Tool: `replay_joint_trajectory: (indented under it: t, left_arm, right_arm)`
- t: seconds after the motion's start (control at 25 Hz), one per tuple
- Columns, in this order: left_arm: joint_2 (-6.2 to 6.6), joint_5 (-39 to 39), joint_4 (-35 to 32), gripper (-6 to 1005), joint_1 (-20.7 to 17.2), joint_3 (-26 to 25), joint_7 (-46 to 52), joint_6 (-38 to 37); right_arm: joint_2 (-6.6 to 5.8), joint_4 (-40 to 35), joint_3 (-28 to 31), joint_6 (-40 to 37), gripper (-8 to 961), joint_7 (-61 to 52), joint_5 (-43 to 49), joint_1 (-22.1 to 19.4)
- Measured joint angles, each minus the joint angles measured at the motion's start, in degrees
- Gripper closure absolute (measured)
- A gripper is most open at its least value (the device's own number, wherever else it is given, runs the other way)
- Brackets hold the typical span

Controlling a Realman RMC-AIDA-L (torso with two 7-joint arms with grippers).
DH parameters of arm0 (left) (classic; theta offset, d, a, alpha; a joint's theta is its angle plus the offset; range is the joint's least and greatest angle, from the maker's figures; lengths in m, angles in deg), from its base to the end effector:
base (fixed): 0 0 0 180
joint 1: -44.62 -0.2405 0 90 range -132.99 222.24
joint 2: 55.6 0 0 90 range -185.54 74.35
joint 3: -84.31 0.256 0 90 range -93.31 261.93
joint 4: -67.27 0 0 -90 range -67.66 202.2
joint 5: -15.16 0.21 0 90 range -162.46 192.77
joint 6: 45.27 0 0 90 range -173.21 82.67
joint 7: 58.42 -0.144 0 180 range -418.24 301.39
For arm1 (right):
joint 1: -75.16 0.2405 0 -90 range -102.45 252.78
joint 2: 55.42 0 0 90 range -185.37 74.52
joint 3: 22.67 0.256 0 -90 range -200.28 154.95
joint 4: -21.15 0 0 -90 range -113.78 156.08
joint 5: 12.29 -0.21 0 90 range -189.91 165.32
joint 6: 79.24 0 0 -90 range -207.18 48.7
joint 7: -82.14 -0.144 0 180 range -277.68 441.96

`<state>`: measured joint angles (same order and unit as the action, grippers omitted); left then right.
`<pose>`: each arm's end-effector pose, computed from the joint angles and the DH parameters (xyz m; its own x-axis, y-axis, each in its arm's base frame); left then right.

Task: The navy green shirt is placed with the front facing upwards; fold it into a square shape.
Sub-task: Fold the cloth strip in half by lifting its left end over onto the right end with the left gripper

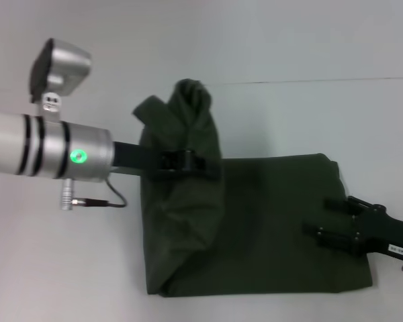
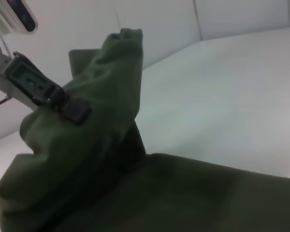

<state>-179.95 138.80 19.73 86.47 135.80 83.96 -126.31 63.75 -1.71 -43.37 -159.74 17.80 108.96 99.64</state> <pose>-0.1707 0.3762 -0.0410 0.3636 0.8863 0.2867 0.9020 -0.4119 0.1295 0.3374 0.2873 -0.0220 0.6901 -0.4273 -0.5841 -0.6632 -0.6964 -0.2742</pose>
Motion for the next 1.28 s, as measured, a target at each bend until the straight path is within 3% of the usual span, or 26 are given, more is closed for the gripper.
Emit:
replay_joint_trajectory:
  t: [0.44,0.96,1.28]
  left_arm:
    - [-0.11,-8.8,7.54,875,2.65,12.58,-0.49,10.59]
    - [-0.2,-15.92,8.94,864,3.32,18.32,-1.35,12.88]
    - [-0.27,-21.86,9.2,858,3.97,24.4,-2.18,17.68]
  right_arm:
    - [-0.54,-0.8,4.45,-2.17,37,0.46,-0.62,-3.5]
    - [-0.33,-0.78,4.44,-1.94,37,0.41,-0.6,-4.76]
    - [-0.05,-0.78,4.32,-1.7,38,0.39,-0.36,-4.33]
